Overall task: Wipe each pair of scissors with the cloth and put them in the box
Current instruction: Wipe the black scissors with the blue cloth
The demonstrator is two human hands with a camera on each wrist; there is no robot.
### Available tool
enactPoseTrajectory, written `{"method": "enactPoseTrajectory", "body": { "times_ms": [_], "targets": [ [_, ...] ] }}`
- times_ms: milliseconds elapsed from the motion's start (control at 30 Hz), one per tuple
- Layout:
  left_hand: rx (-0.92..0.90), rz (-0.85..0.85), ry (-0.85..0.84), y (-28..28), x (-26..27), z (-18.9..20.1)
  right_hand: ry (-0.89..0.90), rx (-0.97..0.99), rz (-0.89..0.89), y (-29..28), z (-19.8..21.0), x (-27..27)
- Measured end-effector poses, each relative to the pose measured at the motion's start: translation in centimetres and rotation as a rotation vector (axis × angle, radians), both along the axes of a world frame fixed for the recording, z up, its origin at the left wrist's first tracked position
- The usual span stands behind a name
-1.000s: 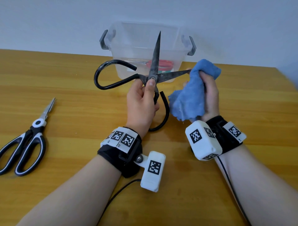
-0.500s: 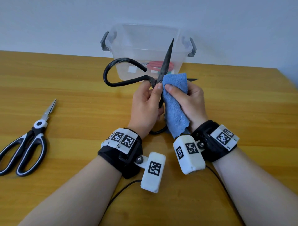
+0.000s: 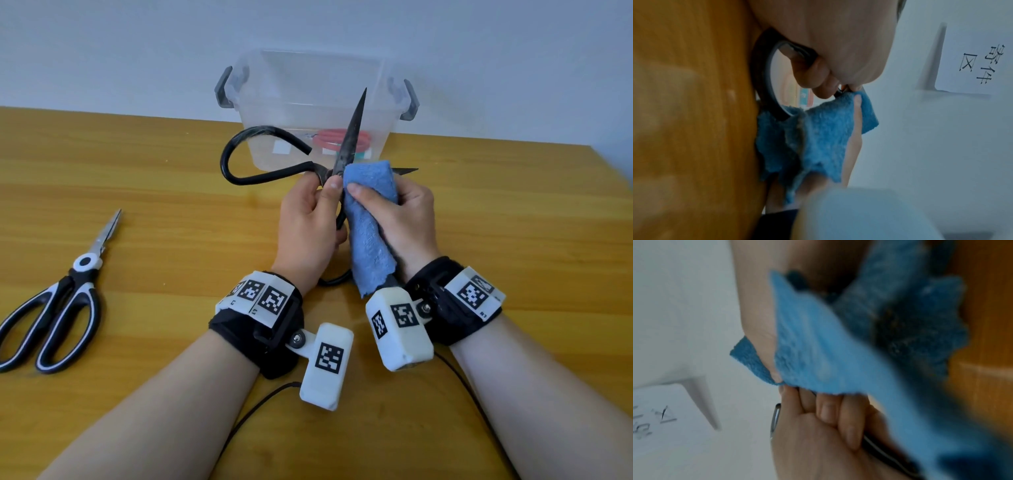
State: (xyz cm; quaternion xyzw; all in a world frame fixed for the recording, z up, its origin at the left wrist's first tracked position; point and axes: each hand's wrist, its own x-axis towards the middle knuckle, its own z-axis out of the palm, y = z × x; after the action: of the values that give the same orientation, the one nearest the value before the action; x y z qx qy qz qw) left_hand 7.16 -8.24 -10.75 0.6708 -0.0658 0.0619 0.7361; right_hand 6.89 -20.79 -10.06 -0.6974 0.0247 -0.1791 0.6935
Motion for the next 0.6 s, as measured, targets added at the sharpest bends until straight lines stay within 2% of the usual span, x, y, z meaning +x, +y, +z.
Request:
{"method": "enactPoseTrajectory", "body": {
  "times_ms": [100, 267, 333, 467, 600],
  "targets": [
    [-0.006, -0.020, 0.003, 0.10, -0.05, 0.06, -0.015, -0.074, -0.007, 0.10, 0.06, 0.00],
    [0.007, 0.016, 0.007, 0.05, -0.06, 0.06, 0.001, 0.092, -0.212, -0.53, -0.28, 0.66],
    [0.013, 0.030, 0.013, 0.02, 0.05, 0.03, 0.012, 0.105, -0.183, -0.58, -0.34, 0.65],
    [-0.004, 0.013, 0.055, 0.00, 0.16, 0.01, -0.016, -0.066, -0.005, -0.08, -0.19, 0.18],
    [-0.002, -0.003, 0.056, 0.11, 0.11, 0.01, -0.025, -0.023, -0.119, -0.13, -0.40, 0.54]
  ]
}}
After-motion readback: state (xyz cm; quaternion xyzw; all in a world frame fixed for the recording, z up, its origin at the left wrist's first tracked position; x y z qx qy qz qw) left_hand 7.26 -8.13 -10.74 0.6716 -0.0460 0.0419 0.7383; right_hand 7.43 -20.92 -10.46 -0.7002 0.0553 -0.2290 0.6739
